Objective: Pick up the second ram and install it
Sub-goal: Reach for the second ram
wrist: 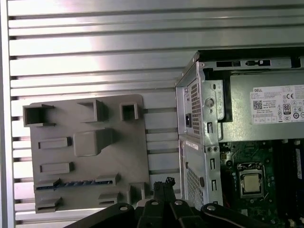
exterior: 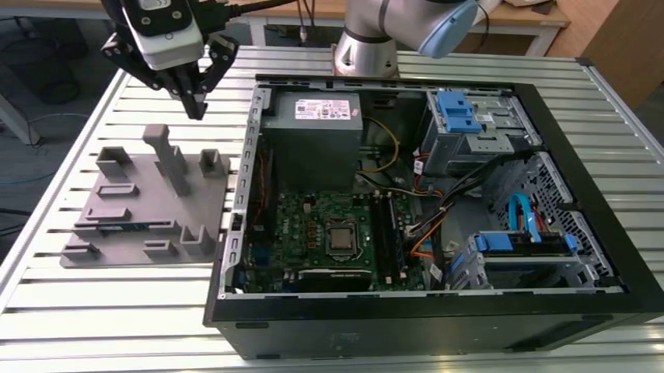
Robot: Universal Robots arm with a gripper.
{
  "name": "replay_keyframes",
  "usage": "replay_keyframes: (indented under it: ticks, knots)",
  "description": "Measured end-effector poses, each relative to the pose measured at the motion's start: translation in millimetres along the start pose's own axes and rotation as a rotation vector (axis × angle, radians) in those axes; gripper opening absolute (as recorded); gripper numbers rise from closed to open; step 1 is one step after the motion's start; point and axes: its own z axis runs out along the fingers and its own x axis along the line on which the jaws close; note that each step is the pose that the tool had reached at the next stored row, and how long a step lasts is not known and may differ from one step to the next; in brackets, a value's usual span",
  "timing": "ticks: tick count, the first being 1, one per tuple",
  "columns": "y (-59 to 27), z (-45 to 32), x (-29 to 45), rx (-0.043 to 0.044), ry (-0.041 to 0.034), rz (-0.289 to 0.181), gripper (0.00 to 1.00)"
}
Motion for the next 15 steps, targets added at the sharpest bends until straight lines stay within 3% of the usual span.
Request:
replay_keyframes:
  ticks: [6,15]
  knots:
    - [-3.9,8.8,1.0,0.0002,0.0002,0.000,0.11]
    - [-8.2,15.2,2.6,0.0001,0.0001,0.000,0.11]
